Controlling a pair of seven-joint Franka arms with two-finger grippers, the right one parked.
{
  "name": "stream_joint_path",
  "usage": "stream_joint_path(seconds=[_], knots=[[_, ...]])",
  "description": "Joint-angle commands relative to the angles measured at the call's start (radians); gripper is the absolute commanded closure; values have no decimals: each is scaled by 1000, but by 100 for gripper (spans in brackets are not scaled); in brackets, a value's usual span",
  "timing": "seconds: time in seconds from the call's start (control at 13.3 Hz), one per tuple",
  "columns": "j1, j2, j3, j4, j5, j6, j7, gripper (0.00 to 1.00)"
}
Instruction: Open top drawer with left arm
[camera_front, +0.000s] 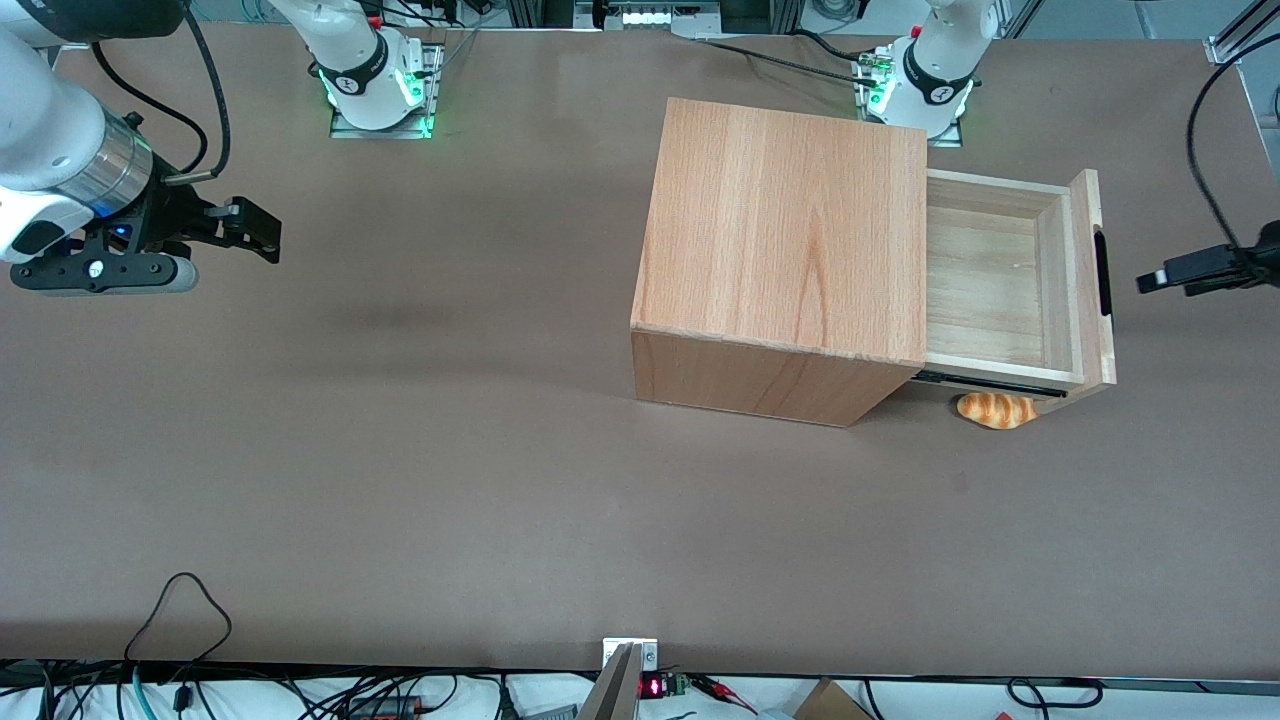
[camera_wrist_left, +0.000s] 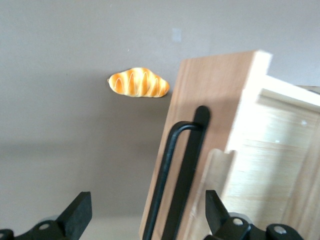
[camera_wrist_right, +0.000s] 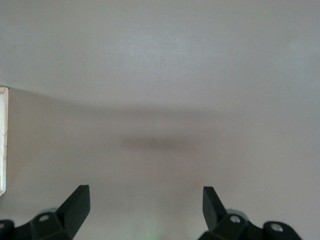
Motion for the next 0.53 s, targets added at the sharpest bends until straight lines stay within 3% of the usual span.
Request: stream_joint_path(seconds=[0.0,0.15,0.45], knots=[[-4,18,-16,135,31,-87,-25,0],[-7,9,-32,172,32,-93,-37,0],[-7,-6,-94,252,112,-127,-80,0]])
